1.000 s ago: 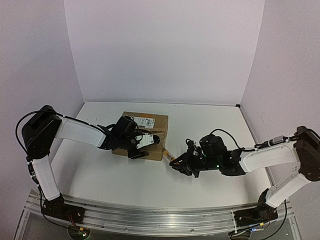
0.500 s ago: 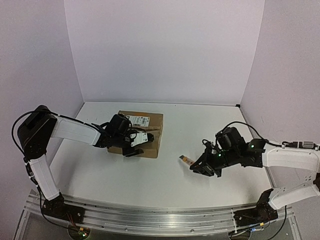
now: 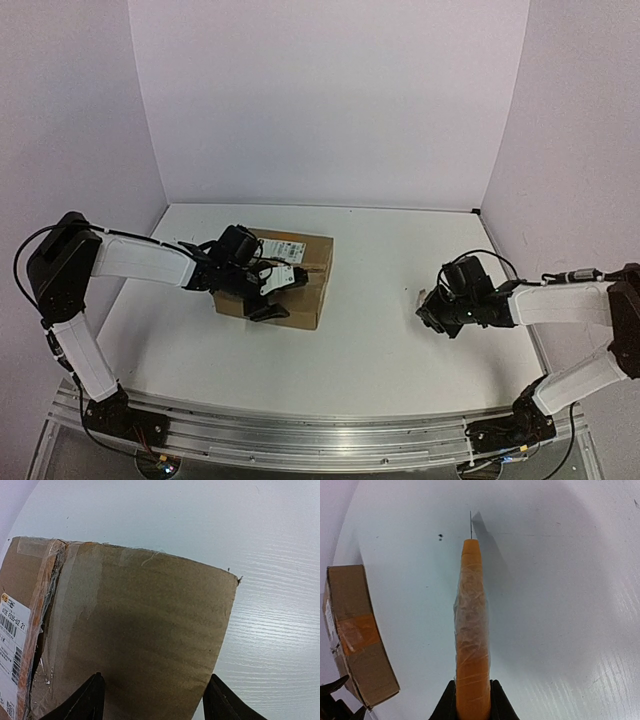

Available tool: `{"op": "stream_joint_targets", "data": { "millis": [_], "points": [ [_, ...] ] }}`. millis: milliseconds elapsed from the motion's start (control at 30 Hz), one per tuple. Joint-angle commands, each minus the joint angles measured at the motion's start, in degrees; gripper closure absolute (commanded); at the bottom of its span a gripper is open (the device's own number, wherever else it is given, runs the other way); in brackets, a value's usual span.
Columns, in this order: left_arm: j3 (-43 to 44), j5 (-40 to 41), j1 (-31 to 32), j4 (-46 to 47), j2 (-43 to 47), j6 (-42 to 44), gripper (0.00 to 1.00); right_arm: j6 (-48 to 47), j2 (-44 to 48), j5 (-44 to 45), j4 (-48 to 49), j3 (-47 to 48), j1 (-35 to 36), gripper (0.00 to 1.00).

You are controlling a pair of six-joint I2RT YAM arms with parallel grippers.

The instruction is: Unpack the express box

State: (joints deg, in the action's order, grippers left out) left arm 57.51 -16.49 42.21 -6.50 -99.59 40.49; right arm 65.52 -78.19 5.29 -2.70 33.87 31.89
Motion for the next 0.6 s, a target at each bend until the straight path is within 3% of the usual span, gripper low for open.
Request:
{"op": "stream_joint_targets", "data": {
  "millis": [0,133,233,433,533,567],
  "points": [
    [3.5,-4.7,0.6,-5.8,1.4,-3.0,0.31,3.4,-1.6,1.5,8.2,-2.3,-0.8,0.94],
    [5.5,-6.1,0.6,-7.3,1.8,-5.0,0.28,6.5,0.2,1.0,7.3,-6.2,-1.7,0.69],
    [7.0,-6.5,0.4,-8.5,2.3,-6.8,0.26,7.8,2.5,3.0,-0.2,-6.8,-1.8,0.54],
    [10.7,-4.4,-2.6,-11.7,2.9,-8.5,0.2,2.9,5.8,6.9,-16.6,-1.2,-1.8,0.41],
    [11.8,2.3,-5.3,-9.5,2.6,-3.7,0.14,-2.5,5.7,8.9,-23.8,5.3,-1.8,0.36],
    [12.5,4.1,-6.9,-8.7,2.2,-1.3,0.13,-5.5,5.2,9.3,-25.3,8.2,-1.8,0.3]
  ]
}}
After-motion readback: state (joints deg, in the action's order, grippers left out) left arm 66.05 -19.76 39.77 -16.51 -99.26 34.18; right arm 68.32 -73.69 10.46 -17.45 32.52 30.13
